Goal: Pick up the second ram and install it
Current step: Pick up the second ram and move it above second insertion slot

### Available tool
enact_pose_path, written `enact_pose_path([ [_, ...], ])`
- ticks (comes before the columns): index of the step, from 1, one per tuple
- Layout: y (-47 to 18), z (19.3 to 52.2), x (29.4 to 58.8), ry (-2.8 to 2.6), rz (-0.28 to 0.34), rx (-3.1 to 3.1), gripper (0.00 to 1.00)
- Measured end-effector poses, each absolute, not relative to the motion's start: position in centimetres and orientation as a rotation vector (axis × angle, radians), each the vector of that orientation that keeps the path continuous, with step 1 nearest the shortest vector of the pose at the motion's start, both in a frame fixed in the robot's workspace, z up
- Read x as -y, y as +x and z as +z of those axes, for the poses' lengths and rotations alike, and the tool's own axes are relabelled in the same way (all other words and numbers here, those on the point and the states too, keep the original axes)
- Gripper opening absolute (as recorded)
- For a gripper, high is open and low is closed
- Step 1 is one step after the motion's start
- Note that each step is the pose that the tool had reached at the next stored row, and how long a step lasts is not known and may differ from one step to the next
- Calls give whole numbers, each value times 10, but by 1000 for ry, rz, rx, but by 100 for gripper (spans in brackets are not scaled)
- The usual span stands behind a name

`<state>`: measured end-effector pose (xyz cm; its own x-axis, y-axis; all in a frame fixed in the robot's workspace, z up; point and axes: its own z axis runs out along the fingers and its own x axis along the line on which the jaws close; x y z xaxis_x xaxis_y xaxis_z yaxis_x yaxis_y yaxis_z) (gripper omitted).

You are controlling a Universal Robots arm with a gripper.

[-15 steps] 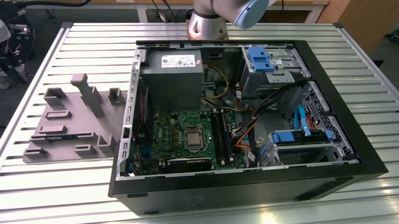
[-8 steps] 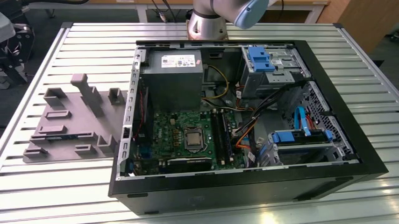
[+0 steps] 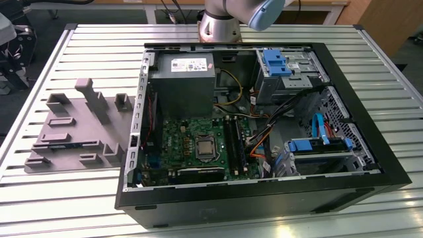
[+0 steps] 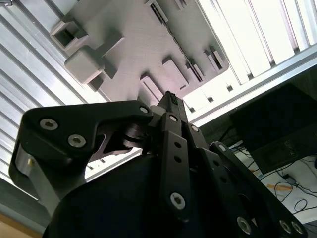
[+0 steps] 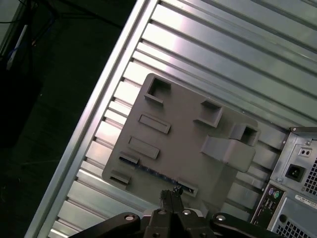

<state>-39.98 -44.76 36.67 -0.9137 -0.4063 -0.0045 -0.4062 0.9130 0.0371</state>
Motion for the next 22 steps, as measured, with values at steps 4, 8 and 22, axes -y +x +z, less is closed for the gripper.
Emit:
enact_pose_path([
  [4,-400,367,448,653,-58,3069,11],
  [8,-400,367,448,662,-58,3067,11],
  [22,-400,365,448,1003,-57,2969,11],
])
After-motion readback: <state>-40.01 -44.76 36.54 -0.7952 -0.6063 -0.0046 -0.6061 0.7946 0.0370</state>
